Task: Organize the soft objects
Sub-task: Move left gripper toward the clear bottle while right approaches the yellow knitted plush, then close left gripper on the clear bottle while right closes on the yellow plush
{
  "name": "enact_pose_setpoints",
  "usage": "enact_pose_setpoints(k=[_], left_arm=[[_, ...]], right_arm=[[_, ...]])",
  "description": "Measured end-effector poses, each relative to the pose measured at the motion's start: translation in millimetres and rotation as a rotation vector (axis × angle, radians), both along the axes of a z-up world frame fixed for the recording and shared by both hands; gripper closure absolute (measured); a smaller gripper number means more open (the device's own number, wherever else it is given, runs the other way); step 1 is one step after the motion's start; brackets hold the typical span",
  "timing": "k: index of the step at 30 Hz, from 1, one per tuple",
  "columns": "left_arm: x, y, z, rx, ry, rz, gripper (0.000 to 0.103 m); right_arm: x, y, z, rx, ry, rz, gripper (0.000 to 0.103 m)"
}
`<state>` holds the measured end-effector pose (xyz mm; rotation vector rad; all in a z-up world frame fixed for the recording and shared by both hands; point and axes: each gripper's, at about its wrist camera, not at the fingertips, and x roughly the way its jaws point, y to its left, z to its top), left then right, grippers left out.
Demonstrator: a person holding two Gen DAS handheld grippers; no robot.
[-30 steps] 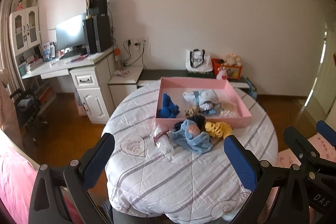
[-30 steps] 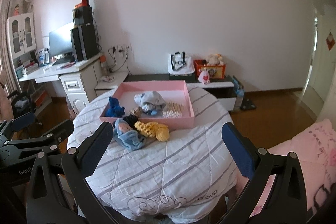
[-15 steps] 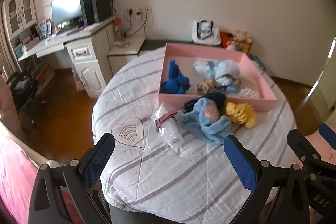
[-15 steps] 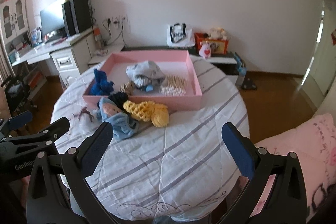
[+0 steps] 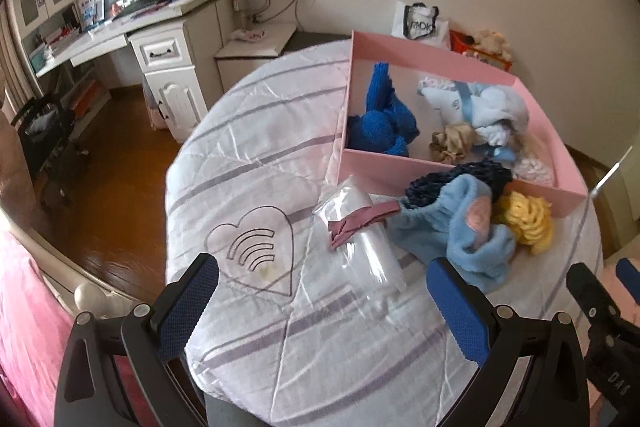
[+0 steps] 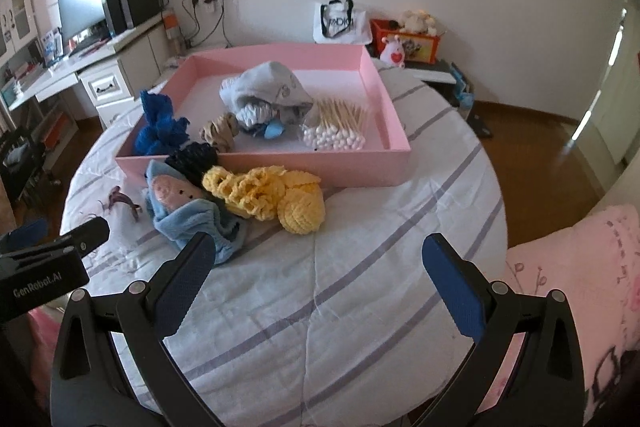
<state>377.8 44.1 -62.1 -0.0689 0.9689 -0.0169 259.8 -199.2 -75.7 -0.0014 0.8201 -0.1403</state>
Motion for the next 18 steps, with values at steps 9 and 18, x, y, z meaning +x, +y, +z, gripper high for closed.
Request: enact_pose_setpoints(k=[9, 18], left_arm=[[44, 8, -37, -0.064, 0.066, -0.019, 0.002], [60, 15, -61, -0.045, 0.052, -0.04, 0.007]], right_arm=[[33, -3, -21, -0.016, 0.073, -0.024, 0.0], [59, 4, -40, -0.021, 0.13, -0.005, 0.0]])
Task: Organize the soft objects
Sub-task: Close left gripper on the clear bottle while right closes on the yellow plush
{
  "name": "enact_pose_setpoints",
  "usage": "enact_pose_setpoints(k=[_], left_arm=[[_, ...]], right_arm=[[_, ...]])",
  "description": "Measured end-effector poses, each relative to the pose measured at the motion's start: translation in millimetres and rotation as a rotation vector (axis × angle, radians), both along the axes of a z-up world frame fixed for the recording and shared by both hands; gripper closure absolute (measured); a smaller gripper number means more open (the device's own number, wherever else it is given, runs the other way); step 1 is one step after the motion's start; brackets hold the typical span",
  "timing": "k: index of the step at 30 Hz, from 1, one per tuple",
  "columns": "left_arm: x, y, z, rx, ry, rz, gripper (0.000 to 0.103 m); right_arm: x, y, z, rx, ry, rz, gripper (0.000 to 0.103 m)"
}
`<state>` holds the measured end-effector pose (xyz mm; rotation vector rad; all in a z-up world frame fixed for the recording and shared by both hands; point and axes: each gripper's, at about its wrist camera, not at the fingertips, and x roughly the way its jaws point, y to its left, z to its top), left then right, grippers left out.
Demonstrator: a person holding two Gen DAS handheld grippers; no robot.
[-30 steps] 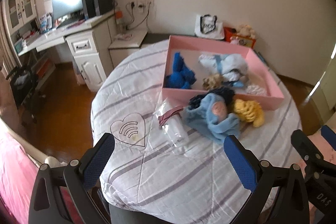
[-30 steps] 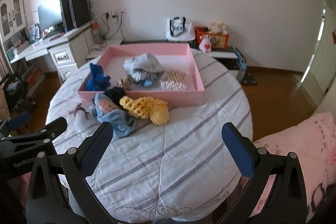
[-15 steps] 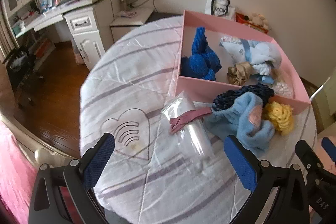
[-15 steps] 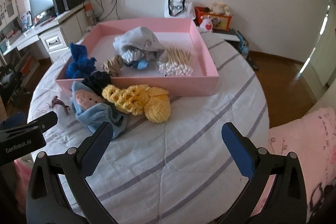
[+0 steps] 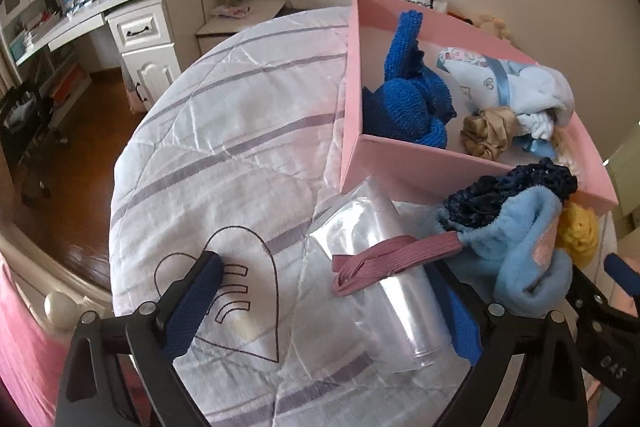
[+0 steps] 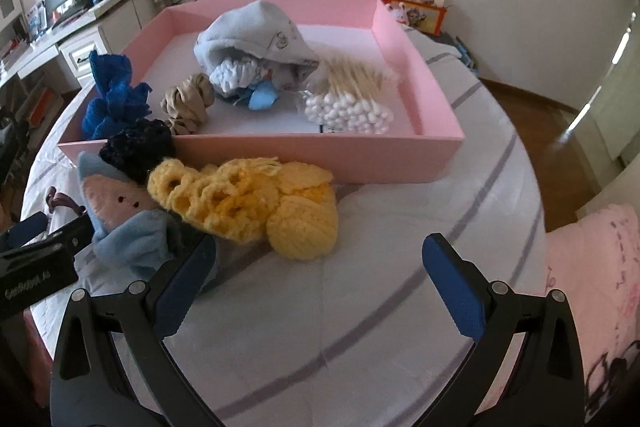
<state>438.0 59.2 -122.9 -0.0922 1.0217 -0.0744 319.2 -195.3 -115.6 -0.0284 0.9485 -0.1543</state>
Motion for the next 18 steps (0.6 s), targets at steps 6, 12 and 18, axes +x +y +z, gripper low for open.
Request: enact_pose_setpoints(k=[6, 12, 18], left_arm=[[-8, 4, -5, 0.021, -0.03, -0.001, 0.025], [-16, 18, -3, 0.007, -0.037, 0.01, 0.045], [-26, 19, 5, 0.018, -0.038, 0.011, 0.064]], right_arm=[[11, 10, 0, 0.01, -0.001, 0.048, 0.0], [17, 17, 1, 0.018, -0.005, 0.088, 0.014], [14, 25, 0, 0.02, 0.003, 0.154, 0.048]])
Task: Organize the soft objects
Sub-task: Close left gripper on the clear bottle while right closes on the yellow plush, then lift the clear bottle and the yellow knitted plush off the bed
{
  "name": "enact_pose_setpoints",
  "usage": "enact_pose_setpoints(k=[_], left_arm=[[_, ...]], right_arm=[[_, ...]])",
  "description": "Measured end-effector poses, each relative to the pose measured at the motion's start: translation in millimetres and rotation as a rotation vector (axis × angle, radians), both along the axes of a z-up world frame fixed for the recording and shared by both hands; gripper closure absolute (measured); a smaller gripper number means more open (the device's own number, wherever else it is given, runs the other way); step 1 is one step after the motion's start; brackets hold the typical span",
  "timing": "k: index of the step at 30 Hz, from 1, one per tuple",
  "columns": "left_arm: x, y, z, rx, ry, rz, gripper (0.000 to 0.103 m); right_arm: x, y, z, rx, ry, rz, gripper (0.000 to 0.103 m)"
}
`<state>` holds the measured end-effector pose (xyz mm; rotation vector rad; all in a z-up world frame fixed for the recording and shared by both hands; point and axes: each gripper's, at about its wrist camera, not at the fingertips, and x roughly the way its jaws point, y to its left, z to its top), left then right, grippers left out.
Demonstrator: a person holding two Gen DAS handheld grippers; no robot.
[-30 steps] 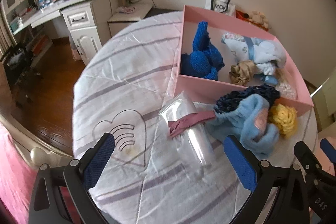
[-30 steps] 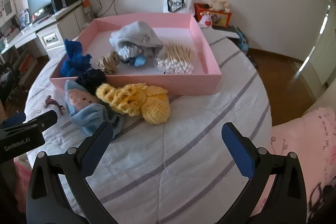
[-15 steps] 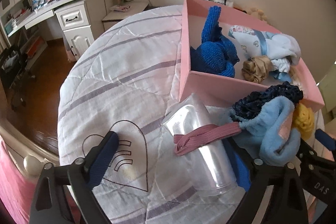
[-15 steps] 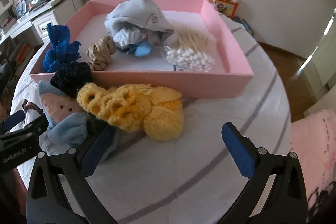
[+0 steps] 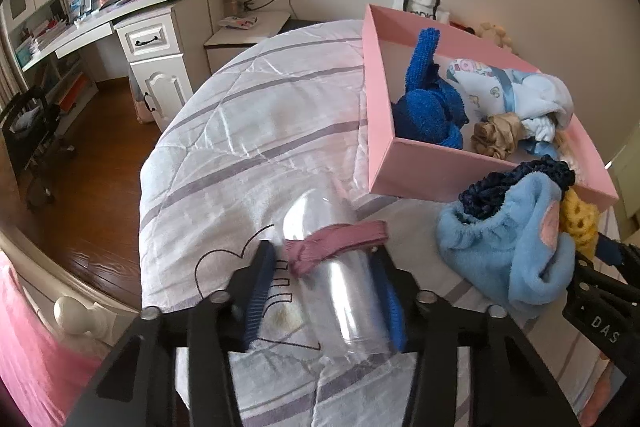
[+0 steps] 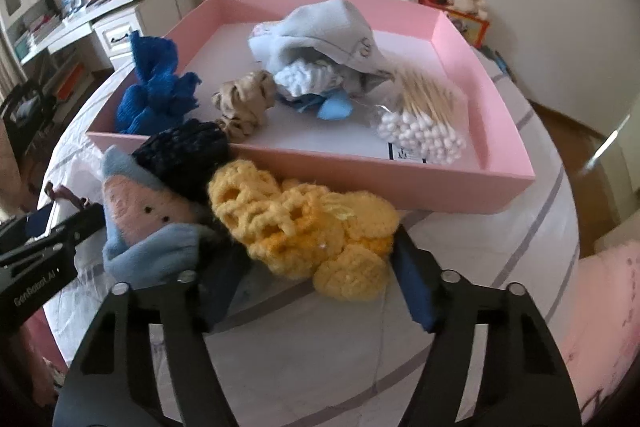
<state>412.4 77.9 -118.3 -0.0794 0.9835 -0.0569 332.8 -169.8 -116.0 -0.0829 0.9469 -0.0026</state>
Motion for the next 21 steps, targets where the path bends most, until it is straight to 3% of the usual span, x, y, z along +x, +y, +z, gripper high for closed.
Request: enact_pose_setpoints(k=[3, 7, 21], left_arm=[[1, -5, 6, 0.013, 0.0, 0.0, 0.066], [-1, -10, 9, 0.025, 0.0, -0.001, 0.067], [-19, -29, 25, 0.037, -0.012, -0.033, 0.067]], right_arm=[[-6, 1, -2, 0.005, 0.011, 0.018, 0.067], [-14, -5, 0, 0.006, 0.005, 0.001, 0.077], [-37, -25, 17, 0.018, -0.038, -0.028, 0.079]])
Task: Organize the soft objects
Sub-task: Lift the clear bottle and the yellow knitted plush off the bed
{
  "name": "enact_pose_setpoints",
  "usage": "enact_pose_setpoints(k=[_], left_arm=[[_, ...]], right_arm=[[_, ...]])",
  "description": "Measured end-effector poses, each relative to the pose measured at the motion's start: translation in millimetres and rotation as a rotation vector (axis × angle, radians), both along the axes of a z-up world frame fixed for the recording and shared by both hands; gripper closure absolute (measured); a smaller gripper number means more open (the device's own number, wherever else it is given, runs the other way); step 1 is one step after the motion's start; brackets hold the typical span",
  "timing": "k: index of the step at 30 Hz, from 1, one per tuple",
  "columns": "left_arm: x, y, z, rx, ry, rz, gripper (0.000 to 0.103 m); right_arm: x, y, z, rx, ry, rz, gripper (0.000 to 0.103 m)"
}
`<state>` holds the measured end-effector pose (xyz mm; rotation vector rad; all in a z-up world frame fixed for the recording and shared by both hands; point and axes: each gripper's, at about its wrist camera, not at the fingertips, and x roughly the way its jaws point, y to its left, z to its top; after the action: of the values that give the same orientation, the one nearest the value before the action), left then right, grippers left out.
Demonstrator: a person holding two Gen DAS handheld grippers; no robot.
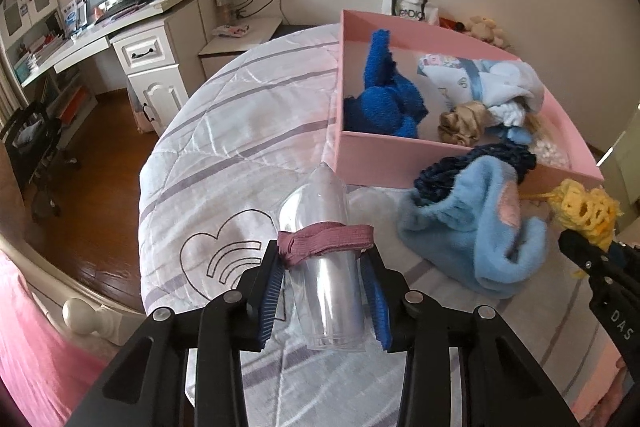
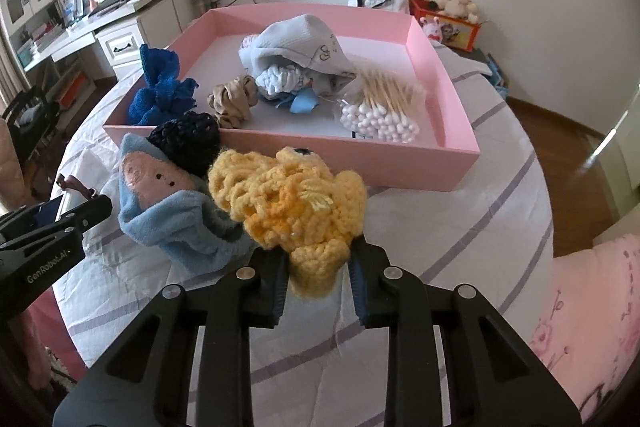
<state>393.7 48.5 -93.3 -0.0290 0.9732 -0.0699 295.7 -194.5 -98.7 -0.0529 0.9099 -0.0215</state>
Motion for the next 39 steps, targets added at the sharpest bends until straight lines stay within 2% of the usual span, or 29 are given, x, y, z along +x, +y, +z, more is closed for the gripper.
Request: enact_pose_setpoints(k=[18, 39], left_arm=[[-44, -17, 32, 0.014, -0.055, -0.026, 0.067], [-119, -37, 80, 0.018, -0.153, -0.063, 0.067]], right_arm=[[-34, -9, 26, 0.021, -0.069, -0.024, 0.079], [-105, -11, 66, 0.036, -0.193, -0.021, 0.079]])
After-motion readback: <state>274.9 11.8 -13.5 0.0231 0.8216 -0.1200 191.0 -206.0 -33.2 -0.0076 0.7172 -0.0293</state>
